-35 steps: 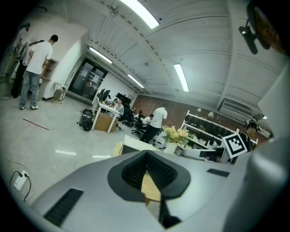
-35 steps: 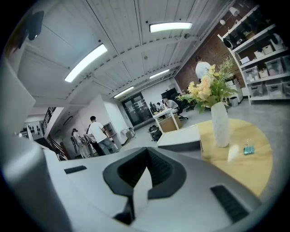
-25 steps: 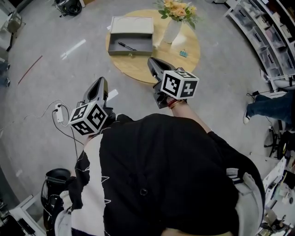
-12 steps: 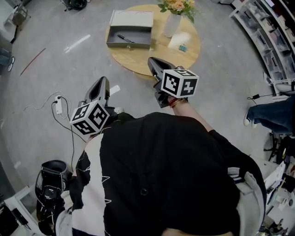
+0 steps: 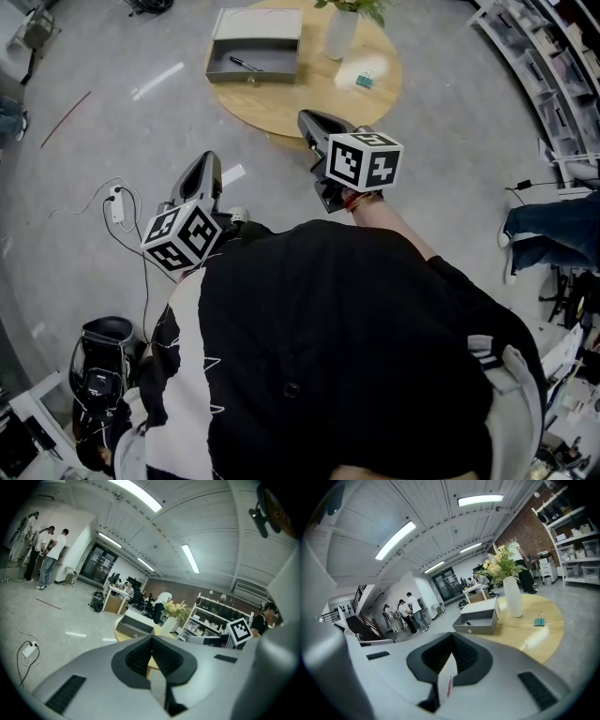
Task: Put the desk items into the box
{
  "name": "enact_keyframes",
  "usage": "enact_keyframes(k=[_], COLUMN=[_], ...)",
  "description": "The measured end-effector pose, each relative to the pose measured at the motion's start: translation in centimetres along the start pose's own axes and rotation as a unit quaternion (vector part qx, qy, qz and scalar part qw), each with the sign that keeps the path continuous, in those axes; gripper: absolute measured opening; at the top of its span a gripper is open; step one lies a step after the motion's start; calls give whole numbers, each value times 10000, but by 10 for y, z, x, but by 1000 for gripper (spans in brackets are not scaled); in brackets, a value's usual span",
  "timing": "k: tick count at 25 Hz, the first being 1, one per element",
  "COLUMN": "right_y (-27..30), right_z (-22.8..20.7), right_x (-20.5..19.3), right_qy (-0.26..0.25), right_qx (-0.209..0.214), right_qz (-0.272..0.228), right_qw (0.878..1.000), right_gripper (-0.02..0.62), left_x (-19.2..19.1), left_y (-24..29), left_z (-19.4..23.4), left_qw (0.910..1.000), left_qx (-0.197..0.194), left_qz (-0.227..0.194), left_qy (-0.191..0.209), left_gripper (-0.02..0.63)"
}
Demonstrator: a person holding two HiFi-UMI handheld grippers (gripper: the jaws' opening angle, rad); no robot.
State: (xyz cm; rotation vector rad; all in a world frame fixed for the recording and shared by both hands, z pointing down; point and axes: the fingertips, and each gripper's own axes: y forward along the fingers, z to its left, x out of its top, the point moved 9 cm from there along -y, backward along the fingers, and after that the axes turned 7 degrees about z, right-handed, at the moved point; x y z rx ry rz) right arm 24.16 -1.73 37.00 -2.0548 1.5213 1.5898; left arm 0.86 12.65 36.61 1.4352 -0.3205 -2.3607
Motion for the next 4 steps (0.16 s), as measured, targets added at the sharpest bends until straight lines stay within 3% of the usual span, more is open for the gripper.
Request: enact_keyframes(k=[4], right_y=[-1], right_z=[-1], right_x=[-6], right_qy=[-38], right_qx=[45], right_qz=[74], right_qw=[10000], right_gripper=[5], left_x=[-7], left_y=[-1], left_z=[-2], left_qw=[10000], left_qx=[23], left_qz=[7], left_qy=[-17], left_gripper=[11])
